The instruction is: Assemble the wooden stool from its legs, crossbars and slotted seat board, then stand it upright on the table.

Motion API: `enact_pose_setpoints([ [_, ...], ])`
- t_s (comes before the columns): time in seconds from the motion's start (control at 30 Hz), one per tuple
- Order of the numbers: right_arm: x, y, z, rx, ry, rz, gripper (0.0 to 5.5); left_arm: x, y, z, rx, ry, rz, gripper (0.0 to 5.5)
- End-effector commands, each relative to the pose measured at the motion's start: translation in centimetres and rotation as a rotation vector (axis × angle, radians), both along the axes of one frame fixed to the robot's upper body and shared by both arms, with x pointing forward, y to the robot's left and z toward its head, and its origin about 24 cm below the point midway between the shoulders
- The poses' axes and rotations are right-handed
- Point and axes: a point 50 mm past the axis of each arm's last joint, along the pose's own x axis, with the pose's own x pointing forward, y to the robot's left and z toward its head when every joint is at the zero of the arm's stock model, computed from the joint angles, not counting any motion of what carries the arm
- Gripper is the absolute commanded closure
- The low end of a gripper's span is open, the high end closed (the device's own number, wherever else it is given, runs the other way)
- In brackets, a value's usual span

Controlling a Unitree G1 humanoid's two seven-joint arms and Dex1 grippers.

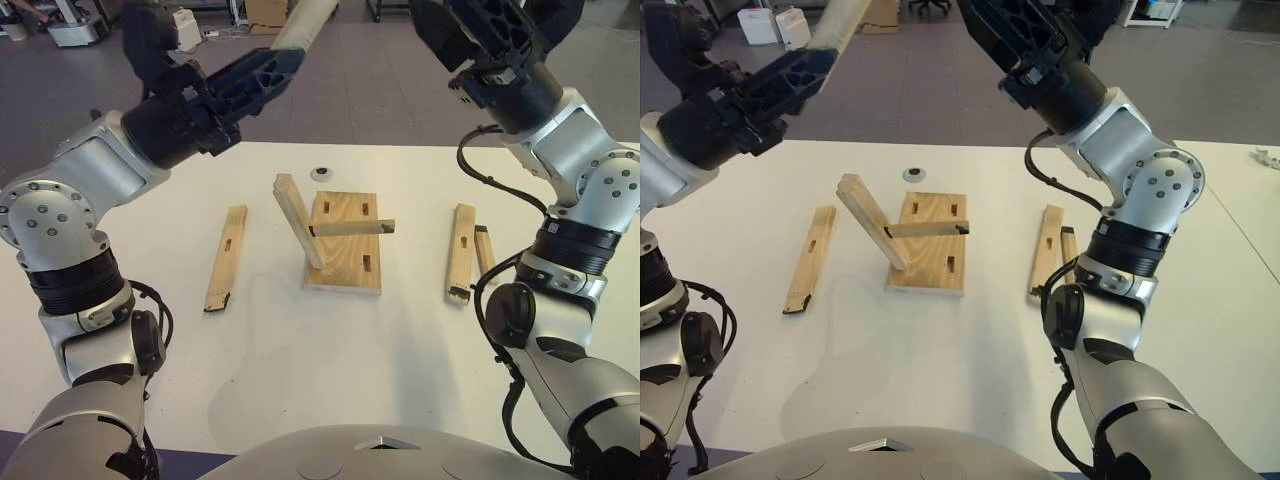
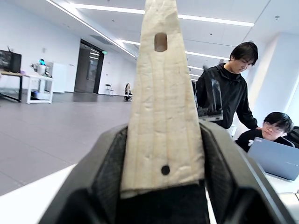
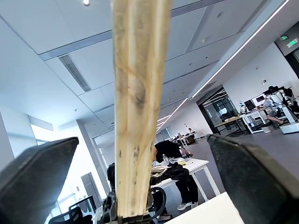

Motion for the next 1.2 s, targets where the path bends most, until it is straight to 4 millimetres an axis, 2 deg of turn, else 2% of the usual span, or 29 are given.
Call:
enact_pose_setpoints([
  [0.03,0.1,0.6,1.5,0.041,-0.012,0.048,0.40,-0.5,-0.8,-0.7,0.035,0.034,-0.094,3.42],
  [0.1,-0.2,0.6,1.9,0.063,-0.025,0.077,0.40,-0.5,-1.0,-1.4,0.045,0.059,-0.110,3.42],
  [0.37,-1.7,0.1,1.9,0.108,-0.073,0.170,1.94,-0.6,-0.9,-2.5,0.036,0.103,-0.136,3.42],
  [0.43,-1.7,0.1,1.6,0.099,-0.067,0.177,2.45,-0.7,-0.9,-2.4,0.030,0.104,-0.140,3.42],
  [0.6,-1.5,0.0,1.4,0.082,-0.048,0.161,3.29,-0.7,-0.9,-2.3,0.028,0.115,-0.120,3.42],
  [0.7,-1.3,0.2,1.2,0.047,-0.037,0.143,3.39,-0.3,-0.6,-1.7,0.002,0.107,-0.058,3.42],
  [0.77,-0.8,0.3,1.0,0.018,-0.015,0.095,3.42,0.2,-0.3,-0.9,-0.058,0.090,-0.002,3.42],
  [0.8,-0.4,0.4,1.0,-0.008,-0.005,0.041,3.44,0.3,-0.1,-0.5,-0.080,0.073,0.010,3.06],
  [0.87,0.5,0.2,1.7,-0.014,-0.029,-0.084,3.45,0.5,0.6,0.3,-0.121,0.044,0.056,2.77],
  [0.93,1.2,-1.0,2.4,-0.011,-0.071,-0.219,3.45,1.1,2.9,1.4,-0.175,0.004,0.198,2.46],
  [0.97,1.2,-1.6,2.4,-0.065,-0.112,-0.288,3.45,1.2,4.3,1.8,-0.202,-0.011,0.274,2.25],
  [1.07,1.3,-3.8,0.6,-0.289,-0.210,-0.478,3.45,0.9,7.6,0.9,-0.225,-0.009,0.466,2.23],
  [1.13,1.7,-6.1,-3.7,-0.513,-0.207,-0.579,3.45,0.8,9.6,-2.5,-0.169,0.054,0.686,2.23],
  [1.2,1.2,-7.7,-8.3,-0.672,-0.182,-0.576,3.45,0.8,10.9,-6.0,-0.108,0.168,0.857,2.23],
])
